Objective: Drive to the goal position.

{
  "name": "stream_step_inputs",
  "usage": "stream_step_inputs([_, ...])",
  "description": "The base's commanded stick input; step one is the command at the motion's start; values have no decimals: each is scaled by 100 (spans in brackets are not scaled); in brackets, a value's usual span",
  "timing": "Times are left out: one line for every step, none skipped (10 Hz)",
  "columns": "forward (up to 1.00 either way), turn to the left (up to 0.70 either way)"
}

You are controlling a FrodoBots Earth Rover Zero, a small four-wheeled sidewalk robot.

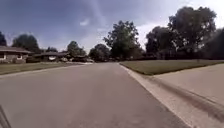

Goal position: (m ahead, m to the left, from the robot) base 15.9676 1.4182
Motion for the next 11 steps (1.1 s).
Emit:
stream_step_inputs([70,3])
stream_step_inputs([70,3])
stream_step_inputs([70,3])
stream_step_inputs([70,3])
stream_step_inputs([70,3])
stream_step_inputs([70,3])
stream_step_inputs([70,3])
stream_step_inputs([70,2])
stream_step_inputs([70,2])
stream_step_inputs([70,1])
stream_step_inputs([70,1])
